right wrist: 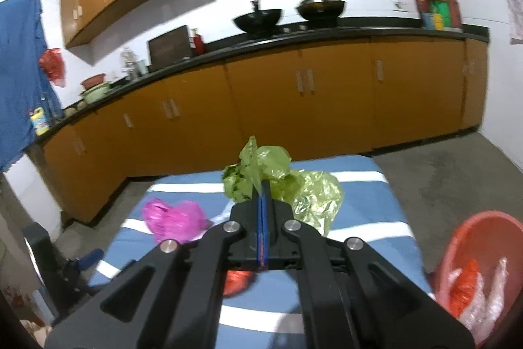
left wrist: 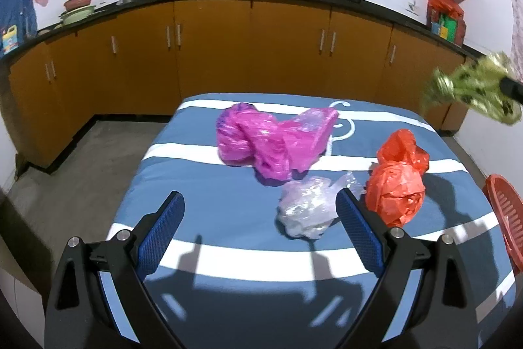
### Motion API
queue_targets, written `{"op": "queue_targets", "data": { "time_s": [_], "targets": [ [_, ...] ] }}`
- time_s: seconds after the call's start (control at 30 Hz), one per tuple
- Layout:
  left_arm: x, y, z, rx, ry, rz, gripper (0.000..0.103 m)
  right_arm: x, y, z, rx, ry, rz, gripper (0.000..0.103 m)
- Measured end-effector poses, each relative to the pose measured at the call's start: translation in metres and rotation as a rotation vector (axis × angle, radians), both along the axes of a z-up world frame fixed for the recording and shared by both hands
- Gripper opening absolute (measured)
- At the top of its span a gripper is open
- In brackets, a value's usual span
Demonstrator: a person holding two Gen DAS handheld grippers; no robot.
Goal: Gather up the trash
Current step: 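Grasp the green bag with the right tool while the left tool grasps the clear bag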
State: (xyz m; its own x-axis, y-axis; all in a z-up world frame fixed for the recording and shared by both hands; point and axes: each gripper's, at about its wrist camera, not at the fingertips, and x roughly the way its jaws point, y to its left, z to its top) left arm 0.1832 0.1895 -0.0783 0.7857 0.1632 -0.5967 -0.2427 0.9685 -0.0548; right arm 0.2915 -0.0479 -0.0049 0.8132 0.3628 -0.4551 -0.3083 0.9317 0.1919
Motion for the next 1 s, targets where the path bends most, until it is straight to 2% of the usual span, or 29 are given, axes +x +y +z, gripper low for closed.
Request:
{"op": "queue_targets", "data": {
  "time_s": [0.17, 0.3, 0.47, 0.67, 0.83, 0.93, 1.0],
  "targets": [
    [0.014, -0.009, -0.009, 0.0, 0.042, -0.022, 0.093, 0.001, -0.027, -0.02, -0.005, 0.049, -0.061, 0.002],
    [0.029, -0.01, -0.017, -0.046, 0.09, -0.029, 0.093, -0.001, -0.04, -0.031, -0.007, 0.079, -0.08, 0.002],
    [0.042, -0.013, -0.021, -0.087, 0.112, -0.043, 0.087, -0.004, -0.046, -0.039, -0.013, 0.099, -0.084, 0.002],
    [0.053, -0.018, -0.034, -0.099, 0.17, -0.063, 0.068, -0.008, -0.05, -0.044, -0.011, 0.114, -0.084, 0.002],
    [0.052, -0.019, -0.035, -0.118, 0.169, -0.075, 0.037, -0.011, -0.051, -0.043, -0.009, 0.118, -0.084, 0.002],
    [0.049, -0.018, -0.032, -0.115, 0.161, -0.08, 0.03, -0.013, -0.055, -0.041, -0.005, 0.115, -0.083, 0.002],
    [0.044, -0.018, -0.028, -0.105, 0.151, -0.075, 0.029, -0.016, -0.057, -0.039, -0.003, 0.111, -0.083, 0.002]
  ]
}}
